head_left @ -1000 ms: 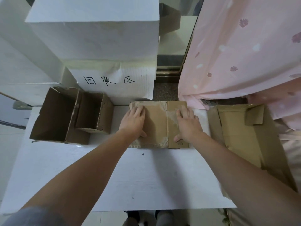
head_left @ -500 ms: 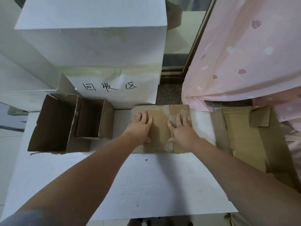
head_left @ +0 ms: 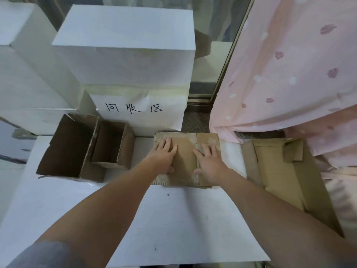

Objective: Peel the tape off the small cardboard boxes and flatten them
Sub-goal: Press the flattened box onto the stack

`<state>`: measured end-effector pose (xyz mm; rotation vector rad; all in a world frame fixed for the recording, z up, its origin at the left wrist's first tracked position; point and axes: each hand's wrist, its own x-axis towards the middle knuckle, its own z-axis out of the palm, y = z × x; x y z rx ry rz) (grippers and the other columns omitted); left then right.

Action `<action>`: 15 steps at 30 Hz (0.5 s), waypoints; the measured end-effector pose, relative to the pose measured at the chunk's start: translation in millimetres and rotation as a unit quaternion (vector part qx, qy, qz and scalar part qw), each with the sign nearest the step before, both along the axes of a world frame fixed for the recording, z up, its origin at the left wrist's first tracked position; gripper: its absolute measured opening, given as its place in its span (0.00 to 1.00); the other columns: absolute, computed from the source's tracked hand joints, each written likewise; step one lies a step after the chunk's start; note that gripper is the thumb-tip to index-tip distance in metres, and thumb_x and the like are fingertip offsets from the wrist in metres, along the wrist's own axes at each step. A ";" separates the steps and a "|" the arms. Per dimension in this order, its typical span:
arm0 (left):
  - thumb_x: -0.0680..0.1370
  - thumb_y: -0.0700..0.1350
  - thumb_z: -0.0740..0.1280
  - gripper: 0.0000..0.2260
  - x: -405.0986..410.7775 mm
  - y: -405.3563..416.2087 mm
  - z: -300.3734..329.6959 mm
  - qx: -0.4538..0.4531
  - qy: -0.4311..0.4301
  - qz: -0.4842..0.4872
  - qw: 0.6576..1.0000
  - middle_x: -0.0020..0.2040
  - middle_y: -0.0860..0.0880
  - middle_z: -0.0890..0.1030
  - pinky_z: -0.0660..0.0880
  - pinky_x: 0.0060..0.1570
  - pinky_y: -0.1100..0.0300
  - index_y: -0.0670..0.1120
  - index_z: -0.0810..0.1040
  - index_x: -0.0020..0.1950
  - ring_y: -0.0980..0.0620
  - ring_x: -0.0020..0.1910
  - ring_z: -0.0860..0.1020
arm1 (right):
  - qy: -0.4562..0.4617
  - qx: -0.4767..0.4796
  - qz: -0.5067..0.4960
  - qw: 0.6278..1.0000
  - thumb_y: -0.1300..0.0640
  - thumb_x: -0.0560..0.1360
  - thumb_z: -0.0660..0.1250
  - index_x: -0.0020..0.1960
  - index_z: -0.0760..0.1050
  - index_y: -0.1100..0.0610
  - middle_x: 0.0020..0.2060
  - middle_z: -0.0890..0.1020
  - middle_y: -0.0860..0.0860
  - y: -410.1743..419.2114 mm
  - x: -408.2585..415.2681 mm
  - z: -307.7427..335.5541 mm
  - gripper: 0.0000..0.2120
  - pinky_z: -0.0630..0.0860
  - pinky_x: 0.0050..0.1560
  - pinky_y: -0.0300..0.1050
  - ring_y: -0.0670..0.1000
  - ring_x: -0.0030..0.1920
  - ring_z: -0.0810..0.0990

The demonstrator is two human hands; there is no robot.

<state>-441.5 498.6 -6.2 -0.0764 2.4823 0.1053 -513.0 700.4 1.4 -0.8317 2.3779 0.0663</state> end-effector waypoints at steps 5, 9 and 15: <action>0.83 0.49 0.63 0.31 29.8 22.1 8.2 -0.052 0.110 0.025 0.992 0.83 0.43 0.50 0.52 0.80 0.43 0.50 0.54 0.84 0.41 0.82 0.51 | 0.033 0.008 0.017 0.999 0.46 0.82 0.64 0.81 0.54 0.57 0.81 0.49 0.59 -1.6 11.5 14.0 0.34 0.51 0.80 0.60 0.63 0.81 0.44; 0.84 0.49 0.59 0.23 51.4 31.1 14.7 -0.016 0.161 0.066 0.985 0.78 0.47 0.63 0.58 0.77 0.49 0.50 0.64 0.79 0.44 0.75 0.64 | 0.041 0.003 0.018 0.999 0.47 0.84 0.58 0.83 0.48 0.56 0.82 0.47 0.55 4.7 20.3 25.2 0.33 0.49 0.80 0.58 0.61 0.81 0.45; 0.87 0.54 0.54 0.25 79.2 15.6 58.4 0.061 0.190 0.084 0.976 0.81 0.46 0.63 0.51 0.81 0.47 0.47 0.59 0.82 0.45 0.80 0.60 | 0.032 -0.044 0.094 0.994 0.46 0.85 0.56 0.83 0.49 0.53 0.83 0.48 0.53 5.0 22.6 71.0 0.31 0.50 0.80 0.55 0.56 0.82 0.48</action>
